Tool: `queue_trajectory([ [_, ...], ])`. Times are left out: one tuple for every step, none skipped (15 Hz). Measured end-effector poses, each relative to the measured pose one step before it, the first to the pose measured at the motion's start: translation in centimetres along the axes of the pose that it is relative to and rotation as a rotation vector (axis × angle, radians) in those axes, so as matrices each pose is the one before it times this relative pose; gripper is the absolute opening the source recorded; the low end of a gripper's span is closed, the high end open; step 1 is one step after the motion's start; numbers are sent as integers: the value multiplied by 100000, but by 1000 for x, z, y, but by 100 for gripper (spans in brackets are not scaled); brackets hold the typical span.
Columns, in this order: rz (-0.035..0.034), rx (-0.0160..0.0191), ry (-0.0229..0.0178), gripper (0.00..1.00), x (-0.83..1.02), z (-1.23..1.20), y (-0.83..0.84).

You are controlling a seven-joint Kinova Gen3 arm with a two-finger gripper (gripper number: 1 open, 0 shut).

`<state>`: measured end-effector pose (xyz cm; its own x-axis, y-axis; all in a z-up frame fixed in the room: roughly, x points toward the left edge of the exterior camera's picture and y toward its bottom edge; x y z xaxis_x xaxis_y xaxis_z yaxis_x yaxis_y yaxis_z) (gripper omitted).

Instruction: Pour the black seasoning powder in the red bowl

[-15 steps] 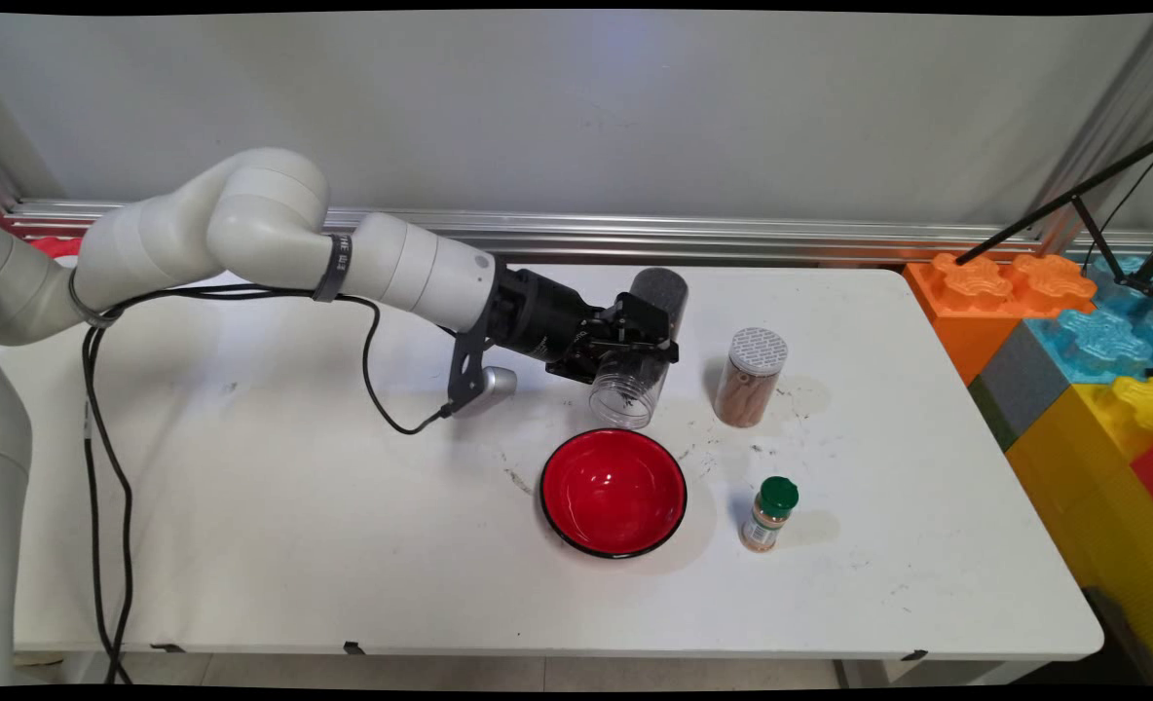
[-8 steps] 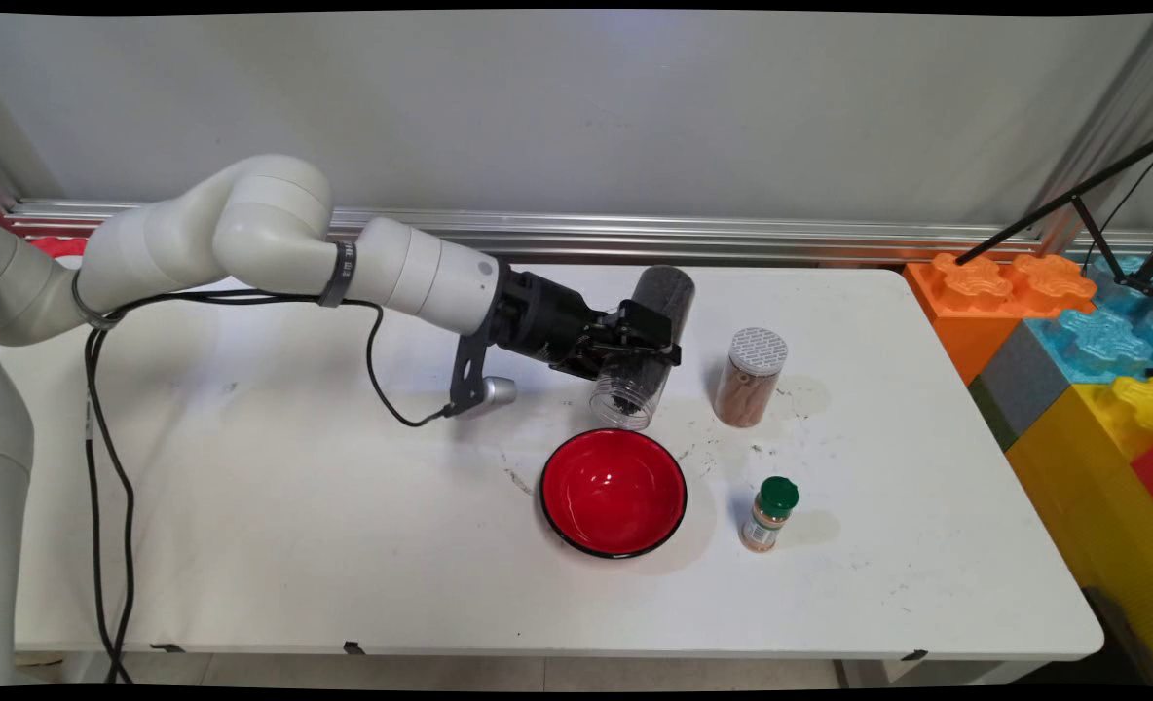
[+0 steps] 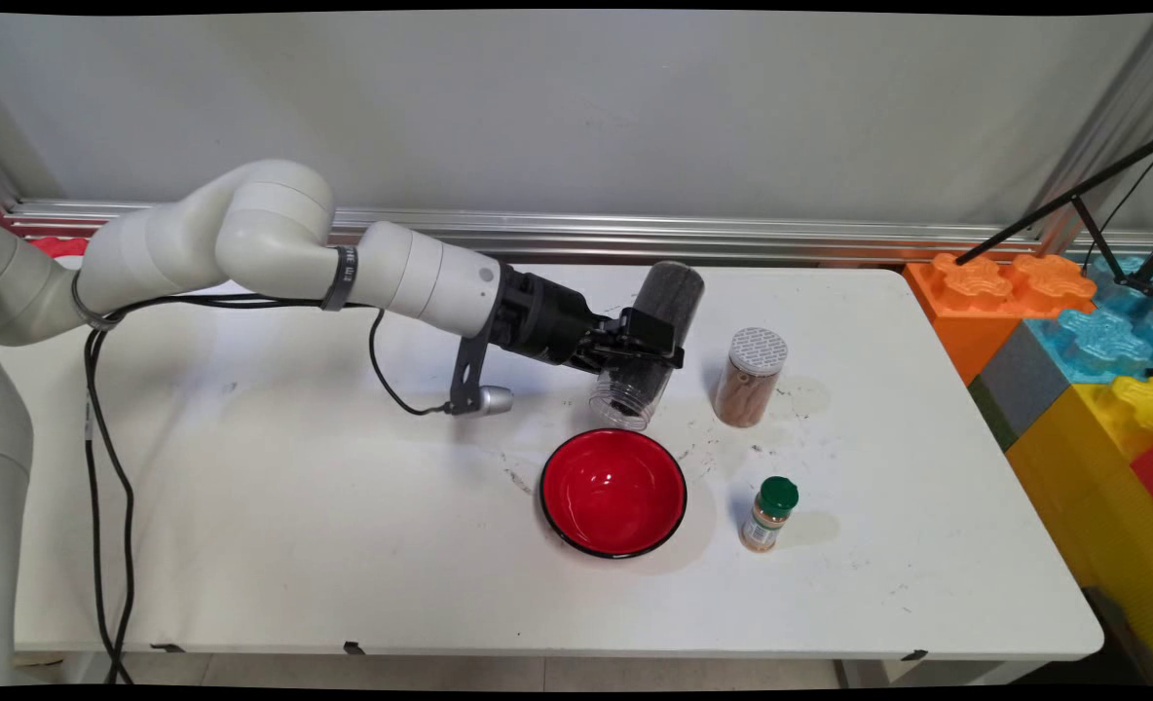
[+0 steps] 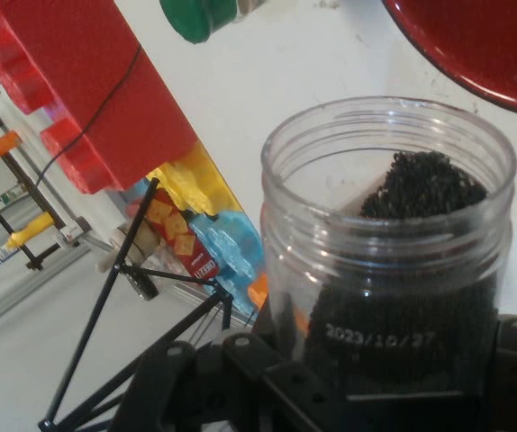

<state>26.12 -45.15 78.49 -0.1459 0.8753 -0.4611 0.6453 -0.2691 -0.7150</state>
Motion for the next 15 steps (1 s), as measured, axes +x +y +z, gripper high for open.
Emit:
queue_trajectory([
  [1259,195,-68,0,67,-78,-38],
  [940,182,-30,0,71,-69,-43],
  [937,173,-36,0,70,-76,-44],
  [789,232,-30,0,72,-70,-60],
  [510,188,9,0,42,-48,-59],
  [558,200,27,0,67,-68,-66],
  [463,207,6,0,76,-100,-66],
  [393,238,38,0,47,-56,-79],
  [230,137,19,0,33,-43,-49],
  [272,187,14,0,50,-28,-55],
  [309,201,35,0,46,-7,-65],
  [363,287,76,0,46,4,-92],
  [344,236,85,0,24,-1,-81],
  [252,134,46,0,19,-9,-48],
  [487,193,42,0,25,-51,-71],
])
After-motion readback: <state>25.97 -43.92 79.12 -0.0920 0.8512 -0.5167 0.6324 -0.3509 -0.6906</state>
